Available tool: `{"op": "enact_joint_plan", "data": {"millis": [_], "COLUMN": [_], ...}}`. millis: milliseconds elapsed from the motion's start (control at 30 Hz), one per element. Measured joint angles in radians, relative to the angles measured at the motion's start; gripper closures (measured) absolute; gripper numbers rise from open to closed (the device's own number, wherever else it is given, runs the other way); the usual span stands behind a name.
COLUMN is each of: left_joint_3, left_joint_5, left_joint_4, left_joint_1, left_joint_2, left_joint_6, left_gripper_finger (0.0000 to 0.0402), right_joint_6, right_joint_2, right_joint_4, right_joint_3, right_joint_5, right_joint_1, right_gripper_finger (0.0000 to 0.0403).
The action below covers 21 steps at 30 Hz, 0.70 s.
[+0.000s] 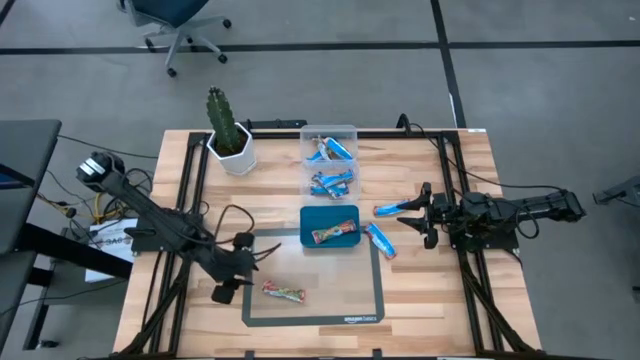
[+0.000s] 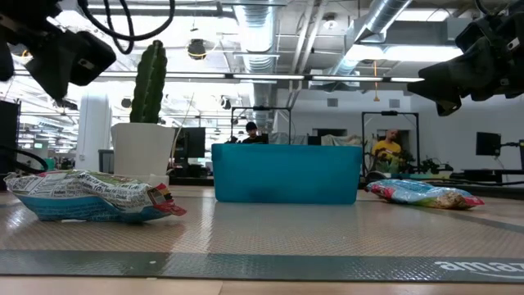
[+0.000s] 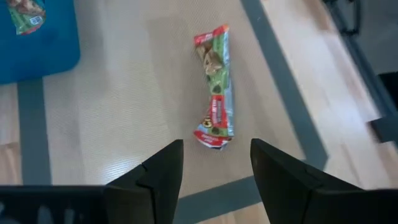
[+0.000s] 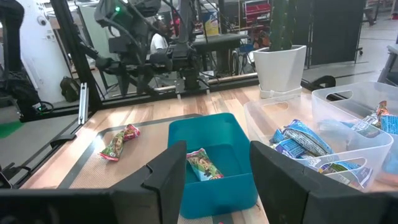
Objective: Pick and place Granola Bars by type
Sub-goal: Put the red granola bar into the blue bin
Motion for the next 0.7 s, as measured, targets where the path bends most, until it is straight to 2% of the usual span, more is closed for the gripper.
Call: {"op": "enact_joint_plan", "data": {"millis": [533,700], "left_joint_3": [0.123,0.162], "left_joint_5": [0.04,0.042], "left_joint_4": [0.034,0.037], "left_joint_1": [0.001,0.013], "left_joint_2": [0.278,0.344], "left_joint_6": [0.064,0.114], "left_gripper_finger": [0.0221,0.0205], "right_joint_6": [0.0,0.0], "right_joint_2": [0.0,0.0], "right_joint_4": [0.0,0.0], "right_joint_3": [0.0,0.0], "right_joint_5": [0.0,0.0], "right_joint_1": [0.0,0.0], "right_gripper_finger": [0.0232,0.0233]}}
